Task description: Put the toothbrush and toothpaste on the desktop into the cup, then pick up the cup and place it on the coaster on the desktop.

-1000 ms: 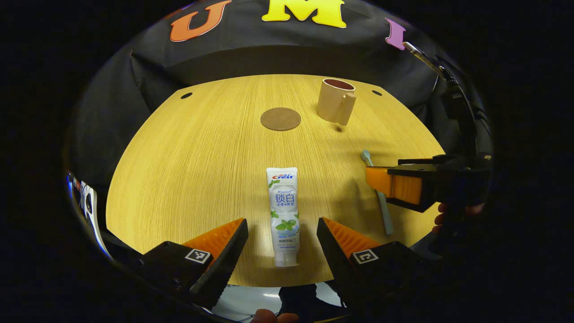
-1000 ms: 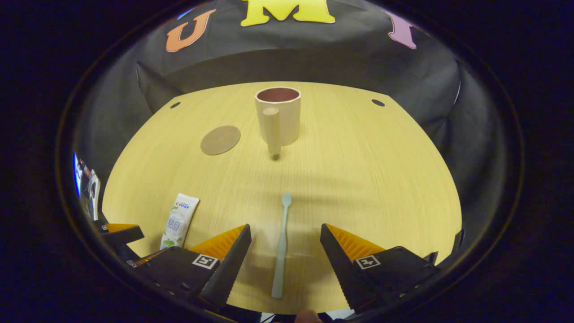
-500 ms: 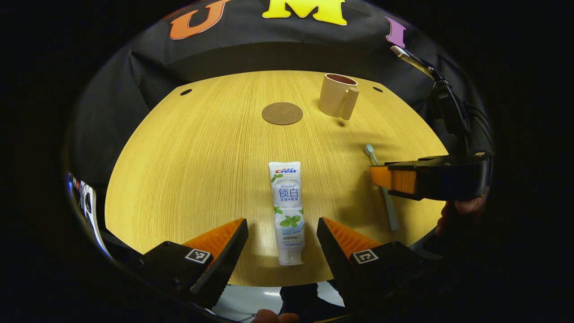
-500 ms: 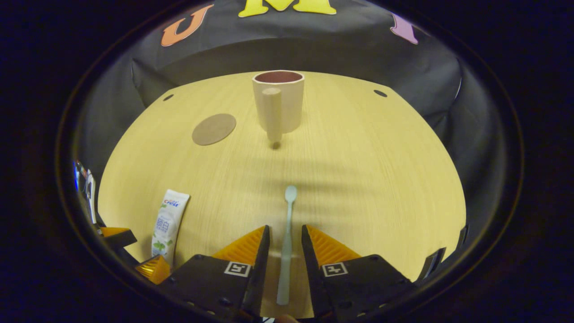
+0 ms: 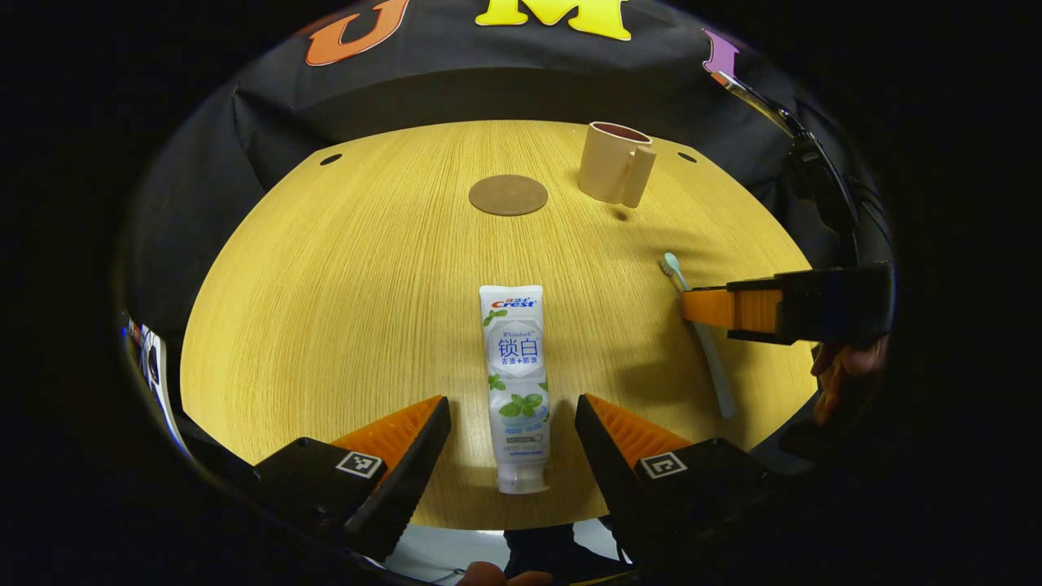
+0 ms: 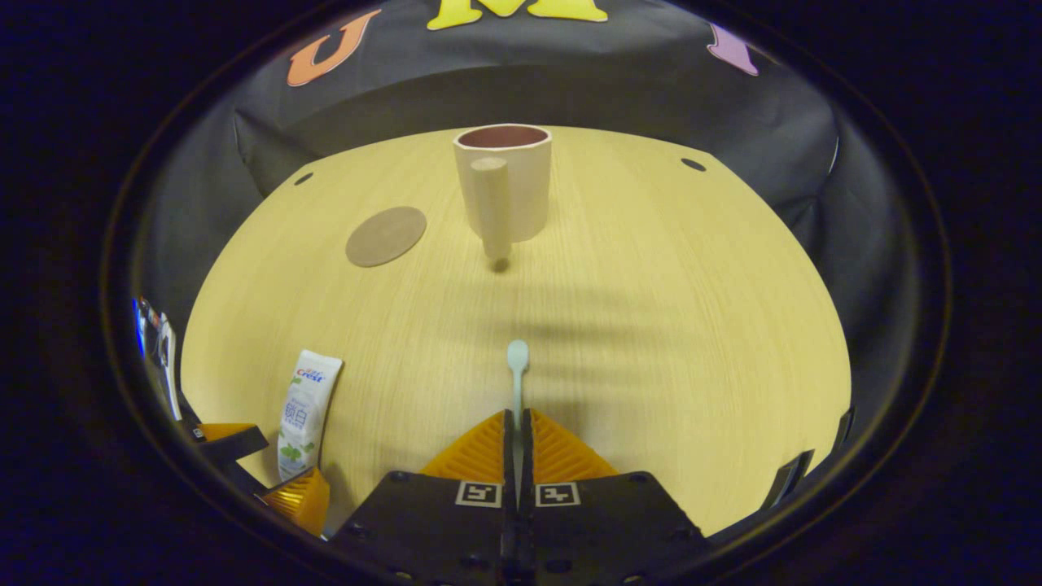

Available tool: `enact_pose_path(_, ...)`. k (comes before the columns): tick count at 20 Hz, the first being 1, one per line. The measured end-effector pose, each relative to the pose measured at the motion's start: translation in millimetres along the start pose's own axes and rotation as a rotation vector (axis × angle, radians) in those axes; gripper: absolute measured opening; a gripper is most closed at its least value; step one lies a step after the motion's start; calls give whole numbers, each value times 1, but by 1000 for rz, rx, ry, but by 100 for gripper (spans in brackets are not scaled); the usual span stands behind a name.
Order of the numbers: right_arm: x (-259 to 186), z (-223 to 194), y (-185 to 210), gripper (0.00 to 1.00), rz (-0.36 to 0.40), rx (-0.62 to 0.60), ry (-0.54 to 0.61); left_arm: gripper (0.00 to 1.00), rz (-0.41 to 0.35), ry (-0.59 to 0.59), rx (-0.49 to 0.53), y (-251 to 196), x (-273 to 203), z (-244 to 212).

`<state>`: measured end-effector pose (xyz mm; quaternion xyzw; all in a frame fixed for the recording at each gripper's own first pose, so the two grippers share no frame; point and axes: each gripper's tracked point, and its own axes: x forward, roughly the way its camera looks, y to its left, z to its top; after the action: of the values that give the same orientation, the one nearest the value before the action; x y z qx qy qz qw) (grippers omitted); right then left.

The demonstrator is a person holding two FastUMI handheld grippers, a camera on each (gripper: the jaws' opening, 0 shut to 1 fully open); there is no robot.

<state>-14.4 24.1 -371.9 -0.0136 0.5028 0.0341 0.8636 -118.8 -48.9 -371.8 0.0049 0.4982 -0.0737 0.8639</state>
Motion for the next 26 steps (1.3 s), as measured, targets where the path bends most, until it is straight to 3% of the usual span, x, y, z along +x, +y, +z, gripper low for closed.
enact_pose_path(9, -22, 7, 3, 0, 34, -21, -55, 92, 10, 13, 0, 1, 8, -3)
enact_pose_path(16, -30, 11, -9, 0, 28, -3, -75, 68, 5, 22, -13, -3, 11, -2)
enact_pose_path(20, -39, 15, -16, 0, 26, 1, -92, 62, 19, 32, -14, -1, 14, 0)
enact_pose_path(21, -41, 15, -17, 0, 25, 1, -96, 66, 21, 40, -11, -2, 14, 1)
enact_pose_path(23, -40, 17, -22, 0, 24, 2, -108, 58, 34, 63, -6, 1, 14, -1)
enact_pose_path(24, -40, 17, -22, 0, 24, 5, -111, 48, 36, 68, -6, 2, 11, -2)
enact_pose_path(26, -42, 21, -26, 0, 23, 18, -123, 45, 44, 65, -5, 6, 7, -2)
